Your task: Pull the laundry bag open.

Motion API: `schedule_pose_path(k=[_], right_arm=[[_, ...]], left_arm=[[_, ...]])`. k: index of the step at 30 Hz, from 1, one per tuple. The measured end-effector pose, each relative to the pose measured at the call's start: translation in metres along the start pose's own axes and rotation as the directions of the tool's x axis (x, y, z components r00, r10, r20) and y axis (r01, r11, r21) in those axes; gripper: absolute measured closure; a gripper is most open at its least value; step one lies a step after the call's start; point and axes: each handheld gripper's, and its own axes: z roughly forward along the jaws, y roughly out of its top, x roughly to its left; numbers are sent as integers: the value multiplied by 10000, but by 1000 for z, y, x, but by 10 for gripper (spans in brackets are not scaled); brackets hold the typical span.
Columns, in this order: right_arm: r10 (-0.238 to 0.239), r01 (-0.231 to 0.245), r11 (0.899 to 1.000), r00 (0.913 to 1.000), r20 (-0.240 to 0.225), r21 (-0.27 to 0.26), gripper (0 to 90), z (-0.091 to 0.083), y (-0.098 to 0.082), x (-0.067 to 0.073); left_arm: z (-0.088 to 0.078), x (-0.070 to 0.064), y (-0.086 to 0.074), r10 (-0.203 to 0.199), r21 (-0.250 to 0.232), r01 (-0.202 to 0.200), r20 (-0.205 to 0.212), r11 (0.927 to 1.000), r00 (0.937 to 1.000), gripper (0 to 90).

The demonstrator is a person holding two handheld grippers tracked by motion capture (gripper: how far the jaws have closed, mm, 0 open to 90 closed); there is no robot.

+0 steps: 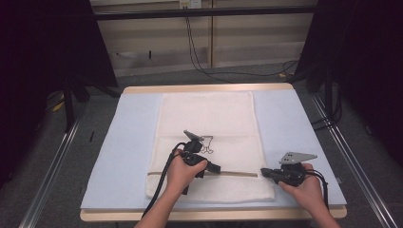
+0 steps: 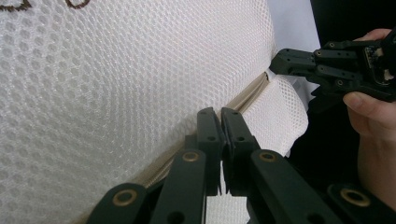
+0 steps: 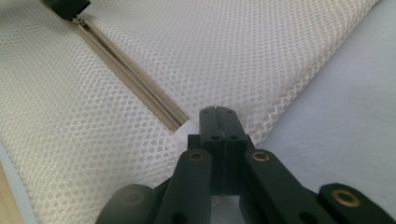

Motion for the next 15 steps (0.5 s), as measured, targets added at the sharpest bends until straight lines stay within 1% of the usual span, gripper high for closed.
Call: schedule_pose_path(k=[2, 4, 9, 12, 13, 15], right_arm=[[12, -12, 10000, 10000, 1, -5, 900, 0, 0, 0], [26, -26, 10000, 10000, -4, -7, 900, 0, 0, 0], [20, -20, 10000, 10000, -12, -8, 900, 0, 0, 0], [-5, 5, 10000, 10000, -4, -14, 900, 0, 0, 0], [1, -1, 10000, 10000, -4, -12, 900, 0, 0, 0], [15, -15, 10000, 10000, 4, -11, 900, 0, 0, 0]], left_arm=[[0, 1, 0, 0, 18, 0, 47, 10000, 10000, 874], [-1, 1, 0, 92, 42, -92, -15, 9999, 10000, 874], [-3, 2, -1, -12, -45, 11, -63, 10000, 10000, 874], [-5, 3, -1, 83, 34, -83, -30, 10000, 10000, 874], [-4, 3, -1, -47, -15, 47, -38, 10000, 10000, 874], [-3, 4, -1, -27, 35, 28, -134, 10000, 9999, 874]])
